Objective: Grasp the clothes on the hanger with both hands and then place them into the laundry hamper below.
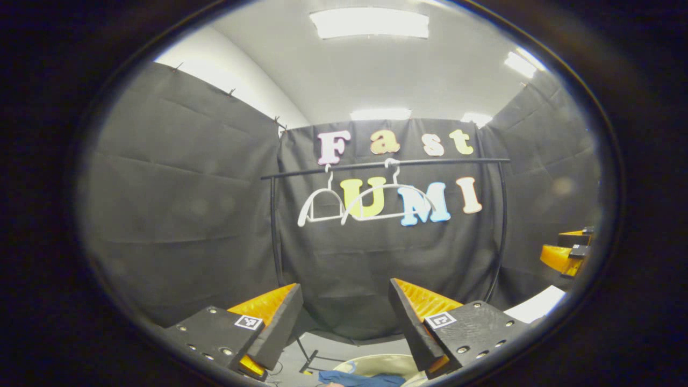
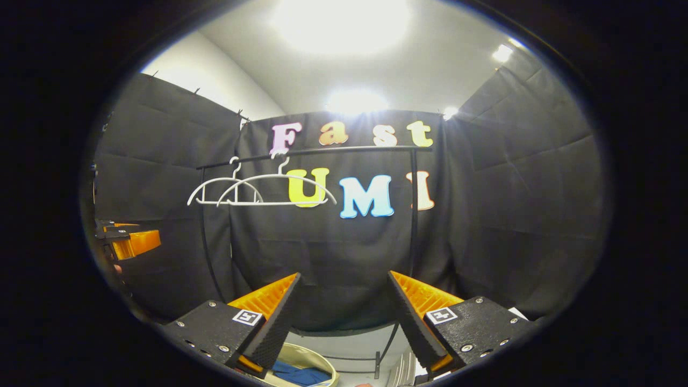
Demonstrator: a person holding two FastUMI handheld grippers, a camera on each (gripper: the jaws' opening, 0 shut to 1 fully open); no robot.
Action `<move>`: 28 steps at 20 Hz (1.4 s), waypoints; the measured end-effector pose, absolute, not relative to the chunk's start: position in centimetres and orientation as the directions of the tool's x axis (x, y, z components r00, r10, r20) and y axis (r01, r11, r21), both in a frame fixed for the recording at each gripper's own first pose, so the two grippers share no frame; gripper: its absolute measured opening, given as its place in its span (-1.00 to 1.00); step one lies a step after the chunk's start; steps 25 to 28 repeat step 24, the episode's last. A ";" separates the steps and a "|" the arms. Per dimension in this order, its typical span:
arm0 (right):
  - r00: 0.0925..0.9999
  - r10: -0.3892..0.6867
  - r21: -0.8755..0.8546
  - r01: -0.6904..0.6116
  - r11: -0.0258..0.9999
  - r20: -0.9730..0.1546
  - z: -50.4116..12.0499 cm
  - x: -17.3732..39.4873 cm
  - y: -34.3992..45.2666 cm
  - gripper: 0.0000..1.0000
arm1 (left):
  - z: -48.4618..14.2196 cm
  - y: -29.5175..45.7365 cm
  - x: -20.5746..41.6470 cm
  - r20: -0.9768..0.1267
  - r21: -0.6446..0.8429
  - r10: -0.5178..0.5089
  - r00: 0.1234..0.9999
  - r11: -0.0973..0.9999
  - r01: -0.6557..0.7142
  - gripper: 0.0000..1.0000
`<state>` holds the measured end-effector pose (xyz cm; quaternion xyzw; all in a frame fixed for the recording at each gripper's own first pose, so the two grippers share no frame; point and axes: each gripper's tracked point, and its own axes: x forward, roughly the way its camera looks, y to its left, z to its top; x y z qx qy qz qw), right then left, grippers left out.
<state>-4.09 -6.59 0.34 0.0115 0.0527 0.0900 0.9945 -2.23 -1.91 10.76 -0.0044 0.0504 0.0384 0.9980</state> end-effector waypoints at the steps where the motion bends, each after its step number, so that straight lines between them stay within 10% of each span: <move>1: 0.981 0.173 0.032 -0.171 0.985 -0.087 0.9 -4.4 -7.1 0.89 | 11.2 -2.0 -2.7 -0.091 -0.007 0.079 0.993 0.997 -0.080 0.87; 28: 0.969 0.245 0.032 -0.244 0.969 -0.032 2.8 -6.1 -6.7 0.89 | 15.1 -3.0 -6.3 -0.009 0.030 0.139 0.990 0.990 -0.139 0.86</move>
